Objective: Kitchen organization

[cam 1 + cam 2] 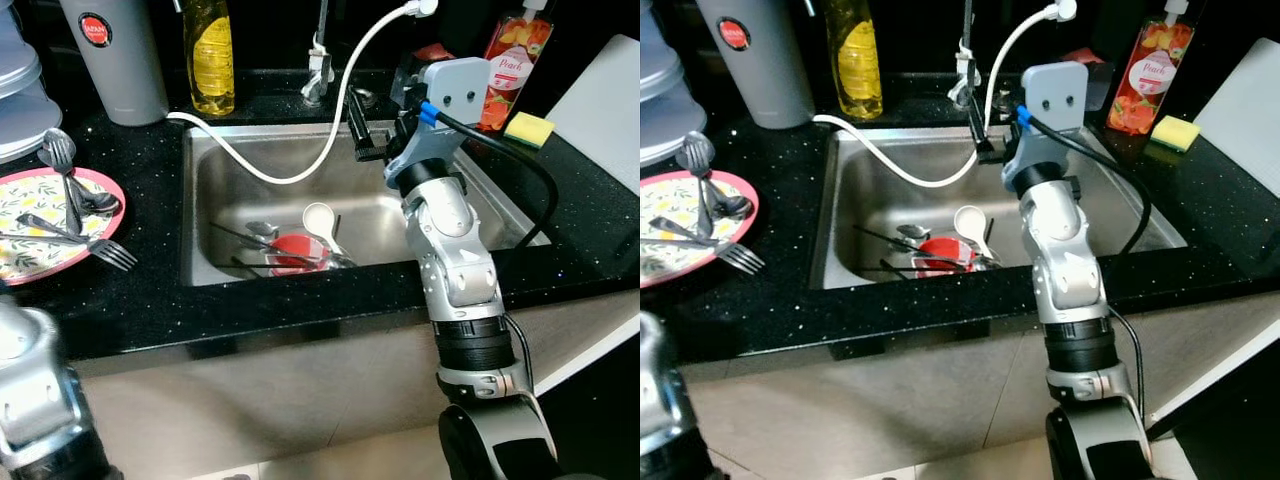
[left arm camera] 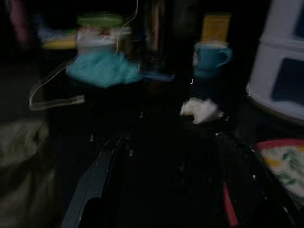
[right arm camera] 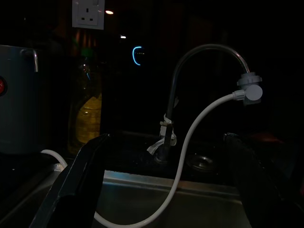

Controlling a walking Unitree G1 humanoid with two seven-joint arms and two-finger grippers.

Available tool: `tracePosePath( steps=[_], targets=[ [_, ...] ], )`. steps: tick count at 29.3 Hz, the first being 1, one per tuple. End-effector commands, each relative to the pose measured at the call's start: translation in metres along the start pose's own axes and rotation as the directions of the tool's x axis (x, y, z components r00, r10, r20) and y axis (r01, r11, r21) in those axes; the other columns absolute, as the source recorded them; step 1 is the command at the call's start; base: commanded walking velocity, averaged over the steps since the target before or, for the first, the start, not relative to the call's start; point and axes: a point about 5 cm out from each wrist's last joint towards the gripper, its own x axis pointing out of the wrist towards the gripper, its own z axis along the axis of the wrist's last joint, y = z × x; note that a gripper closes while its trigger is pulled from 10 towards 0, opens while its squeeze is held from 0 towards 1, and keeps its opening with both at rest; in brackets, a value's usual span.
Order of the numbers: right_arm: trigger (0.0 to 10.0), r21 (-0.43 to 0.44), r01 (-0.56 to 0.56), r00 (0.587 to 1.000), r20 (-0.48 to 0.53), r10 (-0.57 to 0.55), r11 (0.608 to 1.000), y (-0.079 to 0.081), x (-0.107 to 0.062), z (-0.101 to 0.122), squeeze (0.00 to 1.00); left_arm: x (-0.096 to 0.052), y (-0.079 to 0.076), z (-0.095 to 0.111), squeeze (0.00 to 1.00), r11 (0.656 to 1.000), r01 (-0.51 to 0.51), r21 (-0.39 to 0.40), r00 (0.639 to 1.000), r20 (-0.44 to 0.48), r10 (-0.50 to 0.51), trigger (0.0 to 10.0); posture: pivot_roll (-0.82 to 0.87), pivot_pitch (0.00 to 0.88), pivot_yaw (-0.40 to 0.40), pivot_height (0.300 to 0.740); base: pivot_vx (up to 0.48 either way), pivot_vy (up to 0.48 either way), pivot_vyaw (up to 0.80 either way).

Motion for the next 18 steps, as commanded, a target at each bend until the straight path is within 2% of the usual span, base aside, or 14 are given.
tracePosePath(
  steps=[1, 3, 4, 6, 9, 10, 11, 12, 18],
  targets=[
    [10.0, 0.009, 0.005, 1.000, -0.011, -0.005, 1.000, -0.001, -0.001, -0.003, 0.00, -0.002, -0.001, -0.014, 0.33, 1.000, -0.016, -0.013, 0.995, -0.098, 0.014, 10.0, 0.05, 0.000, -0.060, 0.740, 0.000, 0.000, 0.00],
    [10.0, 0.010, 0.004, 1.000, -0.010, -0.004, 1.000, -0.001, -0.001, -0.003, 0.00, -0.002, -0.001, -0.015, 0.33, 1.000, -0.019, -0.017, 0.994, -0.108, 0.018, 10.0, 0.05, 0.000, -0.060, 0.740, 0.000, 0.000, 0.00],
    [10.0, 0.010, 0.003, 1.000, -0.010, -0.003, 1.000, -0.001, -0.001, -0.003, 0.00, -0.004, 0.000, -0.015, 0.37, 1.000, -0.025, -0.016, 0.994, -0.103, 0.023, 10.0, 0.06, 0.000, -0.066, 0.740, 0.000, 0.000, 0.00],
    [10.0, 0.014, 0.001, 1.000, -0.017, -0.001, 1.000, 0.000, -0.001, -0.005, 0.00, -0.009, 0.003, -0.015, 0.26, 0.998, -0.057, 0.004, 0.994, -0.093, 0.057, 10.0, 0.08, 0.000, -0.075, 0.740, 0.000, 0.000, 0.00],
    [10.0, 0.014, 0.001, 1.000, -0.017, -0.001, 1.000, 0.000, -0.001, -0.005, 0.00, -0.009, 0.003, -0.015, 0.26, 0.998, -0.057, 0.004, 0.994, -0.093, 0.057, 10.0, 0.08, 0.000, -0.075, 0.740, 0.000, 0.000, 0.00],
    [10.0, 0.019, -0.006, 1.000, -0.020, 0.007, 1.000, 0.002, 0.000, -0.006, 0.00, -0.013, 0.006, -0.016, 0.09, 0.998, -0.070, 0.010, 0.993, -0.096, 0.070, 10.0, 0.08, 0.000, -0.080, 0.740, 0.000, 0.000, 0.00],
    [10.0, 0.019, -0.006, 1.000, -0.020, 0.007, 1.000, 0.002, 0.000, -0.006, 0.00, -0.013, 0.006, -0.016, 0.09, 0.998, -0.070, 0.010, 0.993, -0.096, 0.070, 10.0, 0.08, 0.000, -0.080, 0.740, 0.000, 0.000, 0.00],
    [10.0, 0.025, -0.018, 1.000, -0.021, 0.018, 1.000, 0.005, 0.000, -0.007, 0.00, -0.018, 0.008, -0.020, 0.00, 0.997, -0.080, 0.017, 0.990, -0.118, 0.081, 10.0, 0.09, 0.000, -0.086, 0.740, 0.000, 0.000, 0.00],
    [10.0, 0.035, -0.041, 0.999, -0.023, 0.042, 0.999, 0.010, 0.002, -0.007, 0.00, -0.031, 0.007, -0.025, 0.00, 0.996, -0.086, 0.023, 0.985, -0.145, 0.088, 10.0, 0.10, 0.000, -0.097, 0.740, 0.000, 0.000, 0.00]
  ],
)
